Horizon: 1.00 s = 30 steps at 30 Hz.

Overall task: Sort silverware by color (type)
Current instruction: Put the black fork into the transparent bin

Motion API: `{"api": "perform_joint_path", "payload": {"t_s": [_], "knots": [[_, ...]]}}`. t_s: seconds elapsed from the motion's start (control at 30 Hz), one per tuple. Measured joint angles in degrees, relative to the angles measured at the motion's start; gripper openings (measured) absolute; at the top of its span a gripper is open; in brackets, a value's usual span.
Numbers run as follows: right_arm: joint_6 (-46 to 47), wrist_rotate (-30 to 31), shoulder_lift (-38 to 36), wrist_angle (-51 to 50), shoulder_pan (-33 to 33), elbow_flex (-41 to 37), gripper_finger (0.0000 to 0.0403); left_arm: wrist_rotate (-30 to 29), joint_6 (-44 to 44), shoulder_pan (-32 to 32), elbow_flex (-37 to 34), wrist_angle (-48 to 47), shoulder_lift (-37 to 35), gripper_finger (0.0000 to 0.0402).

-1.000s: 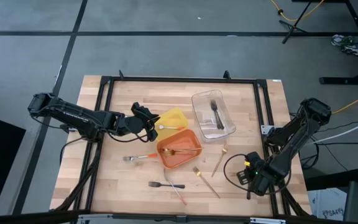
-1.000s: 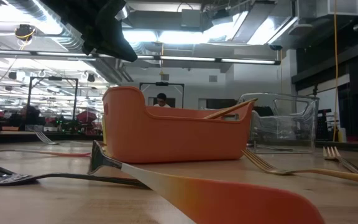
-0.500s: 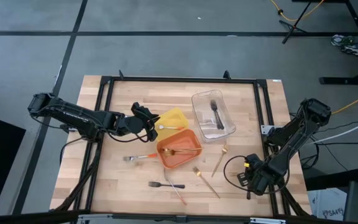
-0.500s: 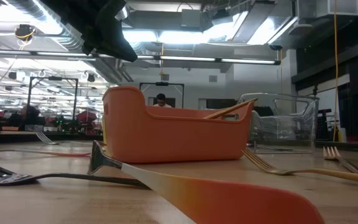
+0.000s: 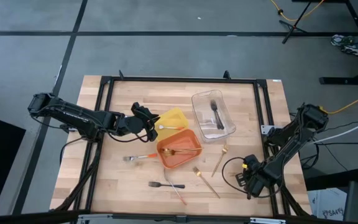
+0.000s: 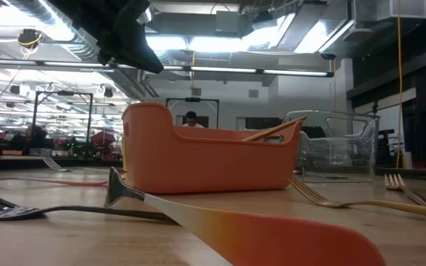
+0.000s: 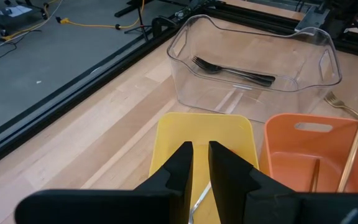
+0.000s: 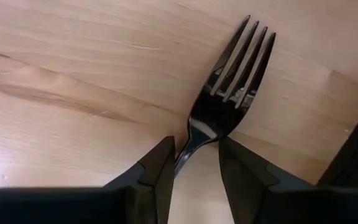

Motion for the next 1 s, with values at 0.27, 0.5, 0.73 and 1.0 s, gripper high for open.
{"api": "perform_joint_path", "payload": {"t_s": [0.27,0.5,0.73,1.0], "knots": [[-0.02,0.44,0.21,-0.04,0.0,0.03,0.0122,0.0,0.0,-0.01,-0.01,0.0,0.0,0.0046],[-0.04,0.46,0.25,-0.05,0.0,0.01,0.0119,0.0,0.0,-0.01,0.0,0.0,0.0,0.0046],[-0.07,0.5,0.27,0.16,-0.02,0.01,0.0059,0.0,0.0,-0.01,0.0,0.01,0.0,0.0046],[-0.07,0.52,0.27,0.23,-0.02,-0.02,0.0004,0.0,0.02,0.0,0.0,0.0,0.0,0.0046]]}}
